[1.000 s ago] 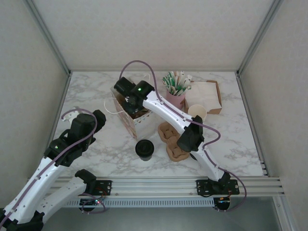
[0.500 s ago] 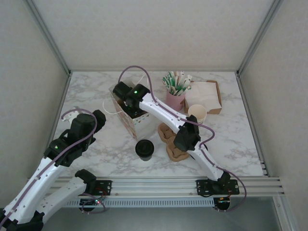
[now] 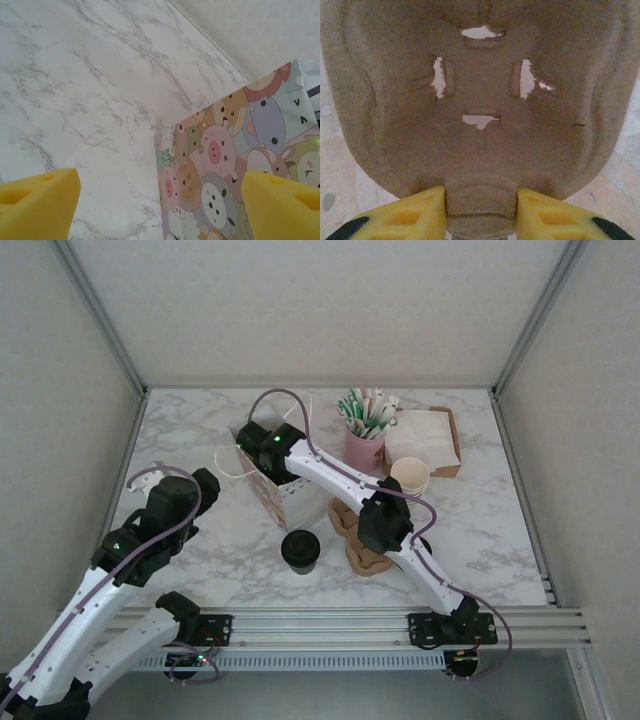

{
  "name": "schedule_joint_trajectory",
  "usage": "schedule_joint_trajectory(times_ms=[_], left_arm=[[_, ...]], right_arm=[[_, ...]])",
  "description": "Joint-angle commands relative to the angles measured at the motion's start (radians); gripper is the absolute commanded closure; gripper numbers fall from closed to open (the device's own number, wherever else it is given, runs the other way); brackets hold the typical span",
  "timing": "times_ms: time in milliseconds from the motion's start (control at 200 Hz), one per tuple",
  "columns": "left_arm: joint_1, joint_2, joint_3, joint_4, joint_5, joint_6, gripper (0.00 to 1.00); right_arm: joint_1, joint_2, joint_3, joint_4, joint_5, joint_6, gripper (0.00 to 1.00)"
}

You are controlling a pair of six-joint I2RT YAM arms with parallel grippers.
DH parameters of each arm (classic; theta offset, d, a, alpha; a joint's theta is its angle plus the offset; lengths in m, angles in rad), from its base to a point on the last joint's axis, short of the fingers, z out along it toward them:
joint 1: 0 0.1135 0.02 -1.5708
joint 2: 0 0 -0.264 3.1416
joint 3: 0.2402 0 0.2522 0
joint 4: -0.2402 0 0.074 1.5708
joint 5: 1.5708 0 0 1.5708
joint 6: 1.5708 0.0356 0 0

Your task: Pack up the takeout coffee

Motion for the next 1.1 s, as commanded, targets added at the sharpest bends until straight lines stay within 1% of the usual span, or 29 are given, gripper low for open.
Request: schedule_joint_trajectory(times_ms=[0, 270, 430, 546, 726, 906, 1096], left_arm=[[-0.004, -0.013, 0.000, -0.038, -0.014, -0.010, 0.16], [-0.004, -0.022, -0.001, -0.042, -0.013, -0.012, 0.16], [-0.004, -0.021, 0.001, -0.046, -0.014, -0.012, 0.16], [-0.004, -0.019, 0.001, -0.046, -0.014, -0.015, 0.16], [-0.004, -0.017, 0.001, -0.045, -0.005, -0.016, 0.16], [-0.004, -0.018, 0.000, -0.046, -0.002, -0.018, 0.16], [-0.004, -0.021, -0.011, -0.047, 0.009, -0.024, 0.15]], right_arm=[[-0.006, 0.029, -0.020, 0.016, -0.006, 0.020, 0.62], [-0.007, 0.039, -0.021, 0.024, -0.006, 0.030, 0.58], [-0.008, 0.016, -0.017, 0.028, 0.002, 0.036, 0.49], [-0.008, -0.009, -0.016, 0.033, 0.010, 0.036, 0.46], [-0.008, -0.035, -0.002, 0.028, 0.018, 0.038, 0.44], [-0.007, -0.063, 0.054, -0.002, 0.025, 0.043, 0.43], [-0.006, -0.157, 0.070, 0.017, 0.025, 0.036, 0.42]])
